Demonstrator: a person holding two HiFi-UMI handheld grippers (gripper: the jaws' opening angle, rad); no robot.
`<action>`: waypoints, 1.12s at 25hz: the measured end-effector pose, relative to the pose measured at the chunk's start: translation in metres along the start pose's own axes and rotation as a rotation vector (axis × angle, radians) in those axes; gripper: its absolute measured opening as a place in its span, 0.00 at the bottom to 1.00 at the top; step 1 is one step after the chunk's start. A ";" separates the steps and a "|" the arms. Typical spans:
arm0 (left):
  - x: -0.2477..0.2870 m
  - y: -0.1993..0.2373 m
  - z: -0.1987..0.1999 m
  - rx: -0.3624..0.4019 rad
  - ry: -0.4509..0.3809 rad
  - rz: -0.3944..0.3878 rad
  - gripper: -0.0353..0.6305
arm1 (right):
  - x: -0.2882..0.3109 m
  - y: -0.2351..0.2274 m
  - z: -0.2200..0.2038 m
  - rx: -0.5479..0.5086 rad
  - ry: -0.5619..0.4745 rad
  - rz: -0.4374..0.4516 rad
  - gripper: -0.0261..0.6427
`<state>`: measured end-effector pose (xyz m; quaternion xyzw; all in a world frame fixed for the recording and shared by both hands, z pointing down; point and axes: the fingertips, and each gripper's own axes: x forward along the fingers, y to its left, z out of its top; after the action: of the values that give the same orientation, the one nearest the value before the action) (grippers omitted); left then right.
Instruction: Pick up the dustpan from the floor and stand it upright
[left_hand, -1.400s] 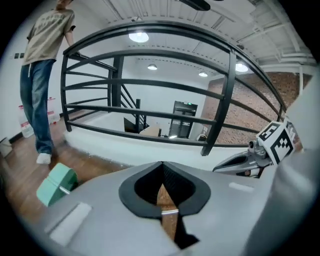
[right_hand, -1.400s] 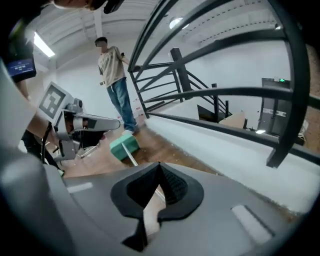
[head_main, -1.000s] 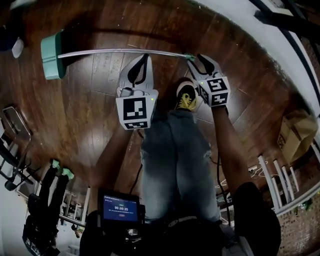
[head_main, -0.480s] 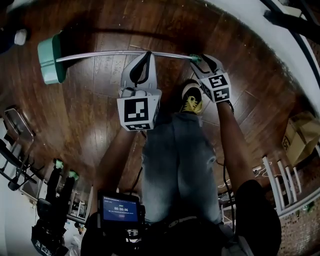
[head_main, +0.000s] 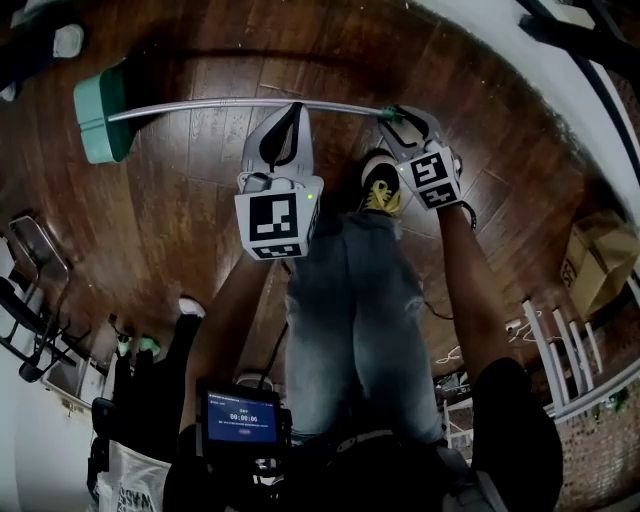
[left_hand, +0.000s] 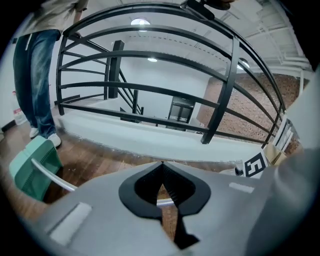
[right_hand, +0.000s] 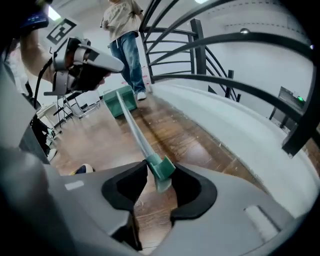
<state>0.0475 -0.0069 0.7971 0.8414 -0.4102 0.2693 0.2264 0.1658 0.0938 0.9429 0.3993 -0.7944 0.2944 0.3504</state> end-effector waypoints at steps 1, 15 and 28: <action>-0.008 -0.002 0.010 -0.001 -0.002 -0.002 0.08 | -0.014 0.003 0.015 -0.015 -0.014 -0.003 0.28; -0.161 0.010 0.177 -0.027 -0.123 0.059 0.08 | -0.154 0.106 0.257 -0.265 -0.143 0.156 0.21; -0.298 0.133 0.234 -0.113 -0.203 0.295 0.08 | -0.129 0.220 0.462 -0.394 -0.204 0.329 0.22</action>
<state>-0.1527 -0.0534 0.4523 0.7811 -0.5642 0.1896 0.1887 -0.1111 -0.0850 0.5305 0.2168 -0.9217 0.1455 0.2869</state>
